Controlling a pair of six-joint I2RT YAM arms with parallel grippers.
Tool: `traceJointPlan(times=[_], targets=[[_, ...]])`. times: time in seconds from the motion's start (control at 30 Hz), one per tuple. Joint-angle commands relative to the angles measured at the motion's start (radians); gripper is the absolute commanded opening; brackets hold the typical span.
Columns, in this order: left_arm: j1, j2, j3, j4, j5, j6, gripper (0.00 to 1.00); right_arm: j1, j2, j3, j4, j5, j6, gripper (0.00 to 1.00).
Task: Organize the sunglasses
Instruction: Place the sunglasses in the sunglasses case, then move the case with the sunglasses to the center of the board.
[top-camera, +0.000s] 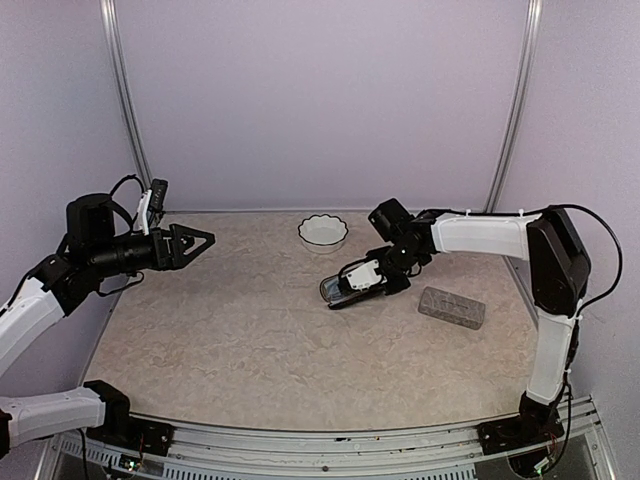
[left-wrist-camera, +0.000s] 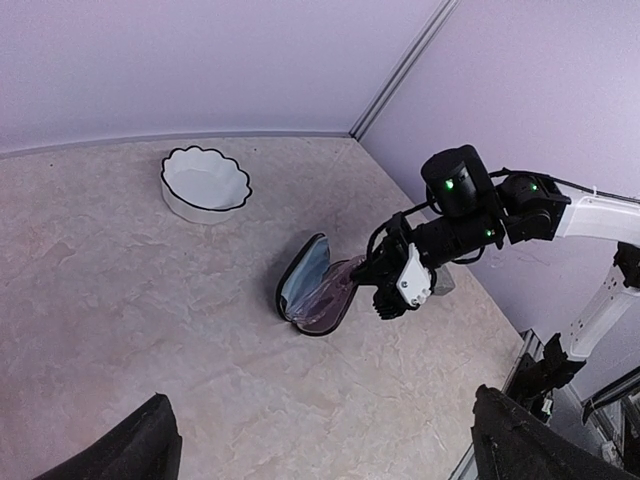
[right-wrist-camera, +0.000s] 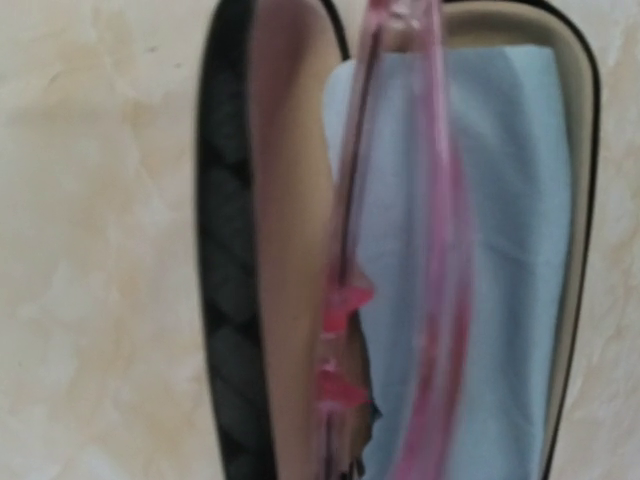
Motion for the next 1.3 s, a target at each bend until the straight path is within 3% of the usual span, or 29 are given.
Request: traceJointPlan(times=[0.0,0.13,0.6,0.73,1.0,1.1,1.17,1.27], targets=[[0.012,-0.011,-0.002,0.023,0.013,0.015,0.99,-0.008,0.020,0.007,0.035,-0.002,0.021,0.11],[0.014,-0.013,-0.002,0.022,0.013,0.014,0.99,-0.009,0.021,0.004,0.054,0.019,0.025,0.24],[0.015,0.000,-0.007,0.054,0.030,-0.005,0.99,-0.017,-0.117,0.015,0.091,-0.004,0.169,0.40],[0.015,0.018,-0.006,0.063,0.036,-0.006,0.99,-0.024,-0.194,-0.014,0.171,-0.016,0.297,0.51],[-0.001,0.049,-0.032,0.090,-0.001,-0.061,0.99,-0.066,-0.335,-0.105,0.475,0.118,0.582,0.68],[-0.033,0.071,-0.040,0.099,-0.016,-0.071,0.99,-0.089,-0.386,-0.163,0.607,0.154,0.726,0.81],[-0.059,0.082,-0.037,0.101,-0.041,-0.073,0.99,-0.107,-0.413,-0.195,0.675,0.158,0.856,0.98],[-0.103,0.097,-0.032,0.106,-0.085,-0.074,0.99,-0.133,-0.410,-0.189,0.698,0.146,1.080,1.00]])
